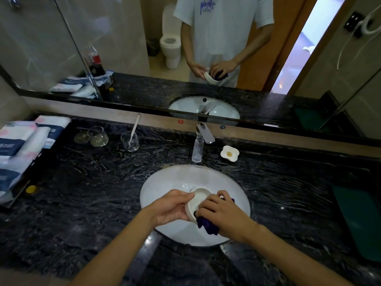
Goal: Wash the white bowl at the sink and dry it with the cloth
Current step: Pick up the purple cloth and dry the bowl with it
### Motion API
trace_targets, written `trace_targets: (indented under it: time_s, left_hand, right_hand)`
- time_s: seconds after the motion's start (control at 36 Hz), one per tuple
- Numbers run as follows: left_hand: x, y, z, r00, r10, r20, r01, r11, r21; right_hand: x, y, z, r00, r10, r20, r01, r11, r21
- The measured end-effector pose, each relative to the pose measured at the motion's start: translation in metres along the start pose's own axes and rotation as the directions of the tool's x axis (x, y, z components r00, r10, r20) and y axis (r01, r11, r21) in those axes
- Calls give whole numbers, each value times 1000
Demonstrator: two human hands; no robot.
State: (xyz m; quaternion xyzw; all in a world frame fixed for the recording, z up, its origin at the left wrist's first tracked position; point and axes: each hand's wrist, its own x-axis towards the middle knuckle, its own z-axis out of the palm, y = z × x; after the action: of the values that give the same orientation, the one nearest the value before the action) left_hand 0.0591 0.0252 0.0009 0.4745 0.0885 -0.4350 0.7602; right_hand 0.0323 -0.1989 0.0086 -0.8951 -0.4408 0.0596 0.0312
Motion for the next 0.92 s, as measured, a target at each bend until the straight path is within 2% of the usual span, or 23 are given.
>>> trace_targets:
  time_s: [0.11, 0.22, 0.28, 0.36, 0.47, 0.58, 0.67, 0.72, 0.78, 0.83, 0.92]
  left_hand:
    - [5, -14, 9, 993, 63, -97, -68, 996, -50]
    - [9, -23, 16, 976, 128, -173, -144, 986, -82]
    - [7, -25, 20, 975, 148, -166, -160, 985, -60]
    - [3, -26, 20, 982, 136, -134, -143, 989, -44]
    - [-1, -18, 7, 996, 54, -76, -58, 997, -52]
    - [1, 2, 1, 997, -57, -43, 60, 995, 74]
    - [3, 11, 2, 994, -106, -15, 107, 983, 151]
    - [3, 14, 3, 995, -101, -26, 104, 984, 146]
    - [4, 10, 5, 996, -65, -62, 72, 991, 110]
    - [6, 2, 7, 994, -24, -109, 28, 999, 34]
    - [10, -10, 14, 986, 45, -159, -53, 998, -42]
  right_hand:
    - [7, -17, 12, 975, 220, -26, -214, 965, 153]
    - [14, -39, 23, 877, 464, -125, -418, 865, 277]
    - [15, -47, 27, 841, 515, -166, -462, 843, 275]
    - [7, -45, 30, 887, 435, -157, -392, 887, 244]
    - [-6, -27, 26, 976, 185, -112, -175, 980, 91]
    - [-14, -10, 15, 984, -66, -165, 48, 993, -108]
    - [-13, -5, 10, 969, -174, -173, 140, 971, -193]
    - [-11, -2, 7, 971, -184, -152, 155, 970, -187]
    - [-8, 2, 6, 985, -128, -118, 113, 986, -123]
    - [-4, 3, 8, 997, 2, -73, -4, 1000, -20]
    - [4, -9, 11, 976, 213, -39, -205, 967, 148]
